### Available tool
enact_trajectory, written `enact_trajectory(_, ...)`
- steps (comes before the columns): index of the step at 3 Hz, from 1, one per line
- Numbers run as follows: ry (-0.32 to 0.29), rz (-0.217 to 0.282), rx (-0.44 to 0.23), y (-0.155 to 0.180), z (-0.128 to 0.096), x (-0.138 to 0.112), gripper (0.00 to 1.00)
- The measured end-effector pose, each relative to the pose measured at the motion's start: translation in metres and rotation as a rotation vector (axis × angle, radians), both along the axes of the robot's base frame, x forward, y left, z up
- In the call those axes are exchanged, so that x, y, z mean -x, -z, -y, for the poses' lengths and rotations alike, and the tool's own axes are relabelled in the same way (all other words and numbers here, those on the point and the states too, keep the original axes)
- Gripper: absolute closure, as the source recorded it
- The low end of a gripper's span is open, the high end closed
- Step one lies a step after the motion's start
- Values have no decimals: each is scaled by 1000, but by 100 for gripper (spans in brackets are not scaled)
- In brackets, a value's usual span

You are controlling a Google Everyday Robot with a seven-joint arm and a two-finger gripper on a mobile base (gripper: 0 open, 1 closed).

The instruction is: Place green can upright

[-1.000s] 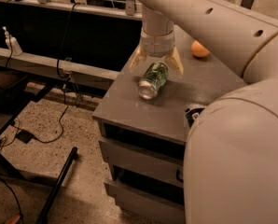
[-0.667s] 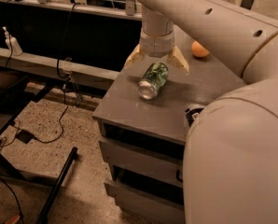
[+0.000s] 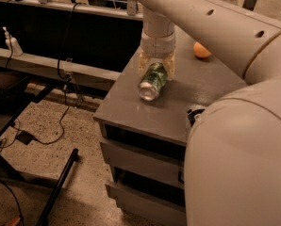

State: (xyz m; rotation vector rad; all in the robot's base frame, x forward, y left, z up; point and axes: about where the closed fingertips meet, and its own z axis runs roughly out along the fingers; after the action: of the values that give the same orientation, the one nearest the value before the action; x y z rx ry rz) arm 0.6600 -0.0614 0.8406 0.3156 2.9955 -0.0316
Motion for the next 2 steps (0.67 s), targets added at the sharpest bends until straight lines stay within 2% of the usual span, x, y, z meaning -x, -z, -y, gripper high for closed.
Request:
enact_trajectory(1,-2,5,-3,2,-1,-2,70)
enact_trajectory(2,-4,8,-5,4,-2,-4,93)
